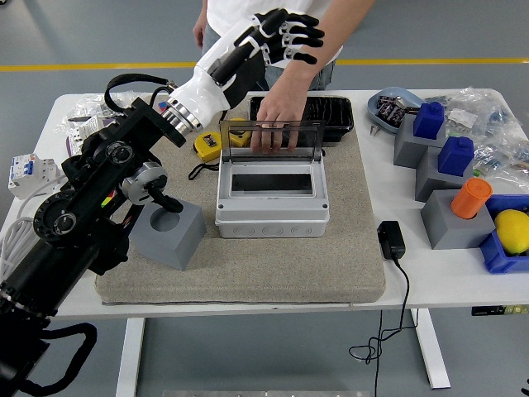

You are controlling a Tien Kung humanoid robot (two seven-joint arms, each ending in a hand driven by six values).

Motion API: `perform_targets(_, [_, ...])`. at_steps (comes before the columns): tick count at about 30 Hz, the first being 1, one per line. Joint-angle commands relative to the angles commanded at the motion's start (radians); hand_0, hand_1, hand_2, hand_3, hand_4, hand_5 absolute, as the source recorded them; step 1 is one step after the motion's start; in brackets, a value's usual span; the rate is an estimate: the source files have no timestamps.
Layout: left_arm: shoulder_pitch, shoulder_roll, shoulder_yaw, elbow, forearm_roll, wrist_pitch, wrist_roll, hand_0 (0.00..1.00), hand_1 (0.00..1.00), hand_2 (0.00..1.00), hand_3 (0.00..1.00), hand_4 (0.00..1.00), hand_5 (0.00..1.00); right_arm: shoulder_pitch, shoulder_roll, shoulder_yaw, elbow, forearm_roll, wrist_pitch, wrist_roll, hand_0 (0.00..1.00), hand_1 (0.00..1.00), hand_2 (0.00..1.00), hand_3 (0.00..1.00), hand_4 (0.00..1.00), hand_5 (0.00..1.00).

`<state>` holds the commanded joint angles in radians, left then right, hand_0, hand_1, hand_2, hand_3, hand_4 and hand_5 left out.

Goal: Fetch the battery,place it into the box,close the lid of the box

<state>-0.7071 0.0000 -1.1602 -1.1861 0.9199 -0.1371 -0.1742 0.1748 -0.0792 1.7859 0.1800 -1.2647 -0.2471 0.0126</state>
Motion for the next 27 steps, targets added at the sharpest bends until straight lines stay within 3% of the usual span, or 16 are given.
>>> perform_targets(4, [0.0,0.0,-0.039,0.022,0.166,0.154,0.005,0.725,0.798,0.762,0.718,0.998,0.767,0.0,0.0,-0.004,0.0,0.004,-0.002,0.001,0.833,0.819,0.77,0.808,0.998,0.998])
perform_targets(5, [0.0,0.0,-0.043,0.026,0.212,0.176,0.013,0.928,0.939,0.881,0.834,0.998,0.946,0.0,0.0,-0.004,0.0,0.004,-0.002,0.001,0.833,0.819,0.77,0.808,0.998,0.998])
perform_targets(8, [-0.002,0.0,-0.048,0.035,0.335,0.17,0.048,0.928,0.939,0.881,0.834,0.998,0.946,0.001,0.0,-0.004,0.0,0.004,-0.002,0.001,0.833,0.819,0.77,0.808,0.998,0.998])
perform_targets(10, [-0.003,0.0,-0.044,0.043,0.42,0.133,0.093,0.928,0.939,0.881,0.834,0.998,0.946,0.002,0.0,-0.003,0.0,0.003,-0.002,0.001,0.833,0.819,0.77,0.808,0.998,0.998])
perform_targets(11, [-0.003,0.0,-0.042,0.046,0.465,0.102,0.126,0.998,0.998,0.998,0.998,0.998,0.998,0.002,0.0,-0.002,0.0,0.003,-0.002,0.001,0.833,0.818,0.77,0.808,0.998,0.998])
perform_targets(17, [-0.003,0.0,-0.004,0.045,0.719,-0.113,0.32,0.998,0.998,0.998,0.998,0.998,0.998,0.0,0.0,0.005,0.0,-0.002,-0.001,0.001,0.833,0.818,0.77,0.808,0.998,0.998])
perform_targets(19, [-0.002,0.001,0.008,0.05,0.795,-0.171,0.356,0.998,0.998,0.998,0.998,0.998,0.998,0.0,0.001,0.005,0.0,-0.001,0.0,0.001,0.833,0.818,0.77,0.808,0.998,0.998])
perform_targets(21, [-0.003,0.006,0.033,0.068,0.879,-0.198,0.367,0.998,0.998,0.998,0.998,0.998,0.998,0.001,0.001,0.004,0.0,0.0,0.0,0.002,0.833,0.818,0.77,0.808,0.998,0.998])
perform_targets(27, [-0.006,0.011,0.06,0.092,1.126,-0.194,0.362,0.998,0.998,0.998,0.998,0.998,0.998,0.003,0.0,0.004,0.0,0.002,0.0,0.003,0.833,0.818,0.77,0.808,0.998,0.998])
